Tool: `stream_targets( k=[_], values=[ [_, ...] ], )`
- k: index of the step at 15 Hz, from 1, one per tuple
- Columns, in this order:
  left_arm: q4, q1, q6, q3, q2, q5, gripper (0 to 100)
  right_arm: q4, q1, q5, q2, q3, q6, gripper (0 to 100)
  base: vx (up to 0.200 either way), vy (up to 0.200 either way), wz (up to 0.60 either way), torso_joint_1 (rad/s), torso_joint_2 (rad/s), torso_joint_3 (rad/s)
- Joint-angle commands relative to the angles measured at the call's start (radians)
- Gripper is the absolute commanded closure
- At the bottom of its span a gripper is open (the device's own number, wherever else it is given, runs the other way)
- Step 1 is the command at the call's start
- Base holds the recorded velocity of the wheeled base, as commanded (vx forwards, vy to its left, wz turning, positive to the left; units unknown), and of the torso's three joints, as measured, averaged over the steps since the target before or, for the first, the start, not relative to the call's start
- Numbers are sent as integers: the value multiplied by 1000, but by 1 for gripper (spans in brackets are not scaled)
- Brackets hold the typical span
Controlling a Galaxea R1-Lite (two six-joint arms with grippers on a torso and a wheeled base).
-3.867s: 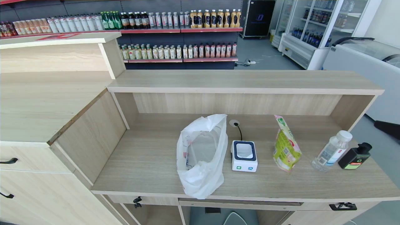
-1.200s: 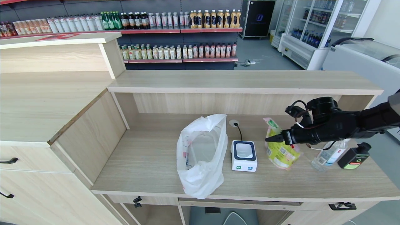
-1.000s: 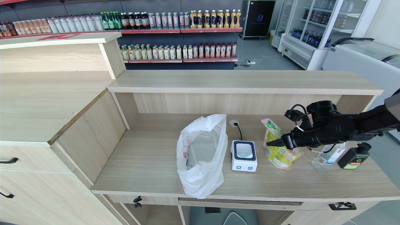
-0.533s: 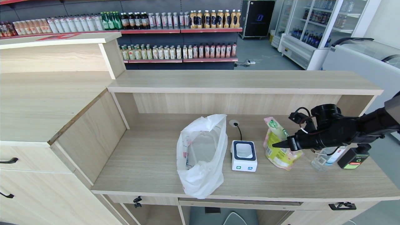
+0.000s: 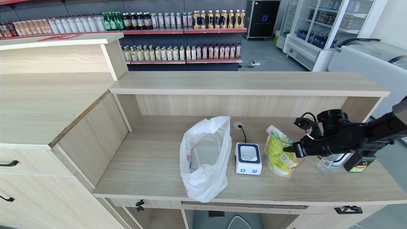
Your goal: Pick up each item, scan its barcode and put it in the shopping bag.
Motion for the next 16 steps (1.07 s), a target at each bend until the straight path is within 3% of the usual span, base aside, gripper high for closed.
stream_targets(
  k=[1, 5, 9, 11, 16],
  values=[
    [0, 0, 0, 0, 1, 0, 0, 12, -53, 143, -158, 105, 10, 100, 0, 0, 0, 0, 0, 0],
    [0, 0, 0, 0, 1, 0, 0, 254, -130, 469, -436, 73, 24, 100, 0, 0, 0, 0, 0, 0],
    [0, 0, 0, 0, 1, 0, 0, 483, -191, 696, -606, -27, 29, 100, 0, 0, 0, 0, 0, 0],
    [0, 0, 0, 0, 1, 0, 0, 541, -199, 759, -677, -73, 98, 100, 0, 0, 0, 0, 0, 0],
    [0, 0, 0, 0, 1, 0, 0, 541, -197, 890, -847, -99, 326, 100, 0, 0, 0, 0, 0, 0]
  ],
)
